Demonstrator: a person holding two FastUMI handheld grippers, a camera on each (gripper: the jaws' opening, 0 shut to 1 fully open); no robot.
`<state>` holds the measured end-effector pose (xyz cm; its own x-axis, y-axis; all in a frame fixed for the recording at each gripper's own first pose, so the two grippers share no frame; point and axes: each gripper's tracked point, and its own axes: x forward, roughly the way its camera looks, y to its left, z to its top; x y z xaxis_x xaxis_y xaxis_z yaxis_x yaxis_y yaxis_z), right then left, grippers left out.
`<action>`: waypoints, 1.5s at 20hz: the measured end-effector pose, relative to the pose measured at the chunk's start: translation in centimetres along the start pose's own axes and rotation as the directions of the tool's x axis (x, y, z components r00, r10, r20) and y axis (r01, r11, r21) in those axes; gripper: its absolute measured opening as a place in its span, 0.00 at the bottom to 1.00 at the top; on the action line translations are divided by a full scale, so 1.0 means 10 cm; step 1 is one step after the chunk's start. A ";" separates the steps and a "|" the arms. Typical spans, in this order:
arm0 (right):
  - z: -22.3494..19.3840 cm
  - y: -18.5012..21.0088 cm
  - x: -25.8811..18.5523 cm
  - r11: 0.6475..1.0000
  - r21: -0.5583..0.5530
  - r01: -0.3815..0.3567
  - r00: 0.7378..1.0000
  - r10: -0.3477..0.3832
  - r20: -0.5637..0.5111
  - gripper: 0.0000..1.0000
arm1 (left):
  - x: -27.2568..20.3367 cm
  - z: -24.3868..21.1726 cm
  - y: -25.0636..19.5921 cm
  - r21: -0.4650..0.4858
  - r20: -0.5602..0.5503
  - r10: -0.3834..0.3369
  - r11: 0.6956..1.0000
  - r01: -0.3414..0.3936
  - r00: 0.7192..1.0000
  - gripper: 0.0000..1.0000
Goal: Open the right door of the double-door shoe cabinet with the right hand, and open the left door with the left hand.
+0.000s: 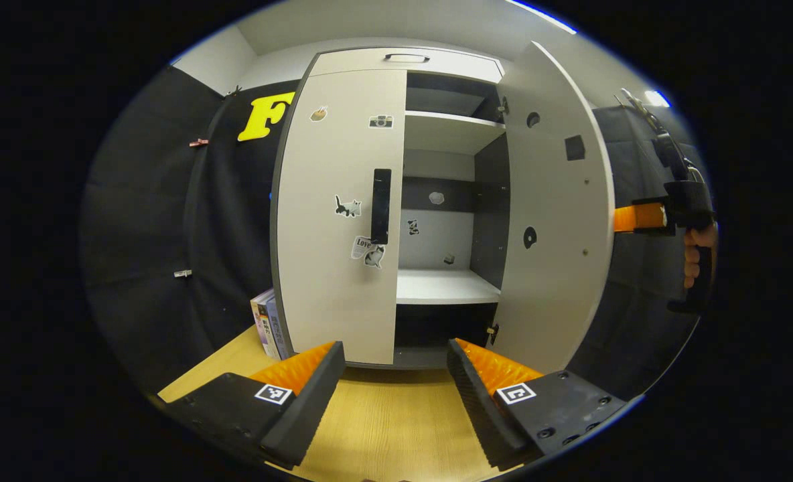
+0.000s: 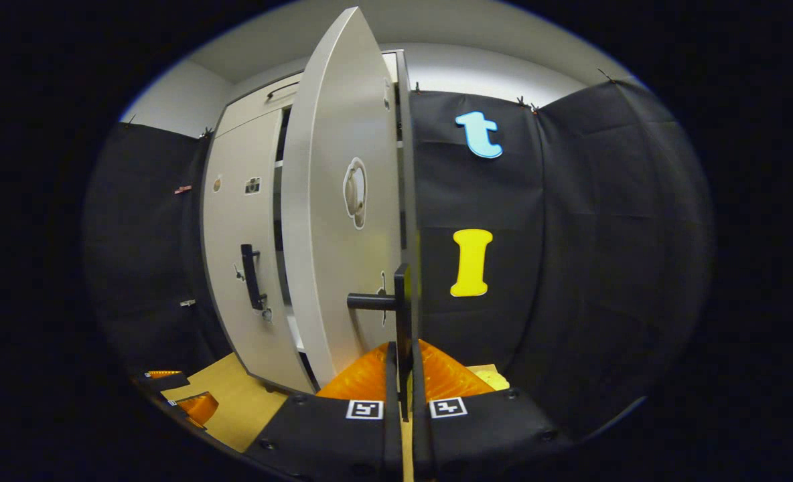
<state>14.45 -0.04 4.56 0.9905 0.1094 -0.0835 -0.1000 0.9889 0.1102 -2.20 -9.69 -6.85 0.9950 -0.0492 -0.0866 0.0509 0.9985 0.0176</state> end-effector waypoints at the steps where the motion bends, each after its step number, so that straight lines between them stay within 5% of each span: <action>1: -0.03 0.06 -0.02 0.999 0.036 -0.022 1.000 0.022 -0.013 0.10 | 0.00 0.00 0.01 0.000 -0.001 0.004 1.000 -0.004 1.000 0.95; 15: -0.15 -0.03 -0.21 1.000 -0.013 0.010 1.000 -0.009 0.028 0.10 | 0.19 0.12 0.11 0.027 0.002 0.016 1.000 -0.016 1.000 0.95; 22: -0.53 -0.08 -0.44 0.998 0.030 0.064 0.997 -0.063 -0.046 0.11 | 0.54 0.39 0.39 0.008 0.020 0.058 0.998 -0.058 0.998 0.95; 23: -0.60 -0.13 -0.45 0.996 0.021 0.088 0.995 -0.087 -0.048 0.20 | 0.60 0.45 0.42 0.002 0.022 0.059 0.998 -0.059 0.998 0.95; 24: -0.65 -0.16 -0.48 0.994 0.025 0.104 0.993 -0.102 -0.052 0.10 | 0.66 0.49 0.43 -0.005 0.026 0.057 0.998 -0.057 0.998 0.95; 29: -0.97 -0.09 -0.57 0.992 0.051 0.112 0.985 -0.104 -0.136 0.33 | 0.99 0.82 0.45 0.005 0.065 0.039 0.999 -0.039 0.997 0.95; 30: -1.04 -0.06 -0.59 0.995 0.047 0.092 0.984 -0.084 -0.154 0.51 | 1.07 0.87 0.44 0.007 0.073 0.033 0.999 -0.034 0.997 0.95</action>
<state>7.73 -0.26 -5.28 0.9689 0.0403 -0.2441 -0.0037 0.9889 0.1487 9.45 -5.98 0.98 0.9998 -0.0177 -0.0126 0.0181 0.9994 0.0280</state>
